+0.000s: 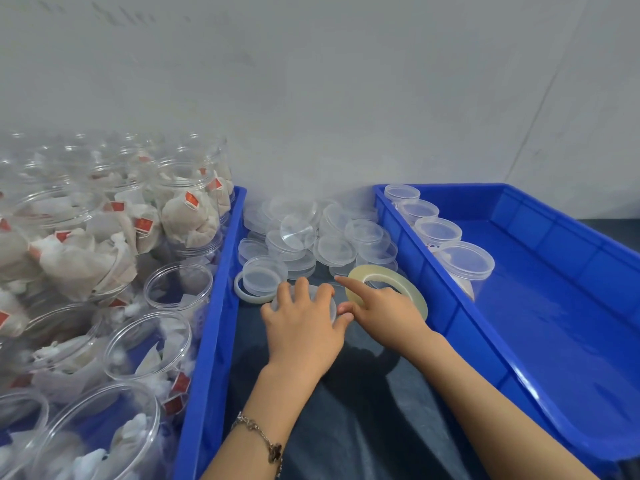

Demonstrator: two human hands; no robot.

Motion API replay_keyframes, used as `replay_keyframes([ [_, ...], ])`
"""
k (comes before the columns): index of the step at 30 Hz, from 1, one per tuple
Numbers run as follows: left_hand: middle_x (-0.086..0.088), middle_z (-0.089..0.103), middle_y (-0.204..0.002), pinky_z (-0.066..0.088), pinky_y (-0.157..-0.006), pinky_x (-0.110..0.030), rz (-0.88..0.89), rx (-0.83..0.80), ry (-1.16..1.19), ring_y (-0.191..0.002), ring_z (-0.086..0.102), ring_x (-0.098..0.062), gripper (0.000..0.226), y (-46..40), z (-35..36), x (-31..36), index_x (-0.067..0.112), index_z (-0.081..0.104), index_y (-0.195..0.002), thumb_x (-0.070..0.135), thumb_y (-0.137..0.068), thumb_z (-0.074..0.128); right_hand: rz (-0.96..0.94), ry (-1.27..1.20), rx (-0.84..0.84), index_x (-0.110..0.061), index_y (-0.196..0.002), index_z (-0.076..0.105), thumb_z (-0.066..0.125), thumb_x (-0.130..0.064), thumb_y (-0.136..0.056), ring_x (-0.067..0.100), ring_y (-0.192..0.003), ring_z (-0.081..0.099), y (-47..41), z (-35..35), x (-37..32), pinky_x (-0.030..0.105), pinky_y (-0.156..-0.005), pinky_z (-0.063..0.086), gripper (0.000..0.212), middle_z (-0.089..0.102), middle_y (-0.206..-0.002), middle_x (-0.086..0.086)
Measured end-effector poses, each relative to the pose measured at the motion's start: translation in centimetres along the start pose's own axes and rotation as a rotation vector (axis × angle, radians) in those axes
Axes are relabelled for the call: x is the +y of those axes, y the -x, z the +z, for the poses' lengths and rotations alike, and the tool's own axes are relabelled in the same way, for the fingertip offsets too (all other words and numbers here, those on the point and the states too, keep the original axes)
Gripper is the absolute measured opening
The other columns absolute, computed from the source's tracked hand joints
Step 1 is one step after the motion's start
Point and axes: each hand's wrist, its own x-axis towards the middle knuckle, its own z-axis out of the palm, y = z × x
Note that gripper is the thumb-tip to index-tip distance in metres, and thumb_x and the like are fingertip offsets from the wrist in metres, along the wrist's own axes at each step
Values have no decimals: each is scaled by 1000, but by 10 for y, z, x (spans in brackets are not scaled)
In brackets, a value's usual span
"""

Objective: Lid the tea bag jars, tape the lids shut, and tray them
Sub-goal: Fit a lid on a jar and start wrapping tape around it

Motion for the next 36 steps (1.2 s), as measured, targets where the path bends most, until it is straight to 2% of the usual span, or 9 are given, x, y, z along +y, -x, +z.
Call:
replay_keyframes([
  [2, 1, 36, -136, 32, -90, -44, -3, 2, 7, -126, 29, -25, 45, 0, 0, 1, 34, 39, -126, 61, -89, 36, 22, -33, -14, -47, -137, 32, 40, -61, -86, 16, -87, 60, -1, 1, 2, 34, -69, 49, 53, 66, -96, -1],
  [5, 1, 35, -137, 31, -91, -44, -5, -3, 17, -127, 29, -25, 44, 0, 0, 1, 34, 39, -127, 58, -90, 34, 72, -232, -86, -47, -133, 40, 50, -65, -80, 12, -114, 52, 0, -4, 6, 27, -86, 41, 57, 59, -124, -7],
  [7, -1, 32, -139, 30, -93, -45, 5, -26, 8, -128, 26, -26, 47, 1, -1, 0, 33, 37, -129, 60, -91, 33, 83, -379, -189, -53, -127, 45, 50, -71, -75, -4, -104, 52, 6, -13, 7, 17, -82, 37, 55, 56, -124, -19],
  [10, -3, 27, -145, 28, -96, -47, 14, -65, 5, -131, 22, -28, 49, 0, -2, -1, 32, 33, -131, 61, -91, 32, 83, -582, -253, -59, -116, 49, 44, -74, -70, -12, -62, 53, 20, -22, 10, 7, -58, 39, 49, 59, -84, -31],
  [13, -4, 25, -146, 27, -96, -48, 12, -82, -1, -131, 22, -28, 51, -1, -2, 0, 33, 32, -132, 62, -91, 32, 53, -513, -206, -58, -118, 48, 51, -67, -79, -20, -86, 50, 27, -27, 12, 6, -75, 37, 40, 52, -100, -41],
  [16, -3, 24, -146, 28, -96, -48, 13, -88, -13, -131, 22, -27, 54, -1, -1, -1, 33, 30, -134, 64, -90, 30, -8, -279, -78, -52, -128, 45, 50, -59, -84, -4, -112, 47, 30, -28, 12, 19, -91, 39, 45, 56, -119, -22],
  [22, -3, 26, -147, 32, -95, -45, -26, -43, -47, -132, 25, -26, 61, 2, 0, 0, 28, 21, -144, 57, -92, 33, -31, 5, 71, -49, -136, 34, 40, -58, -89, 18, -83, 61, 19, -13, -7, 29, -63, 40, 49, 66, -86, -2],
  [25, -3, 35, -142, 35, -90, -44, -100, 15, -32, -127, 32, -27, 52, 4, -3, 3, 27, 35, -138, 51, -91, 37, -81, 37, 184, -43, -134, 43, 45, -45, -92, 23, -73, 63, 11, -2, -20, 29, -57, 36, 42, 68, -77, 2],
  [36, 4, 54, -121, 33, -83, -40, -253, 101, 111, -114, 43, -22, 42, -4, -6, 4, 32, 58, -119, 49, -82, 48, -46, 15, 154, -35, -129, 48, 41, -38, -94, 26, -81, 61, -10, 3, -29, 33, -64, 42, 36, 67, -83, 6],
])
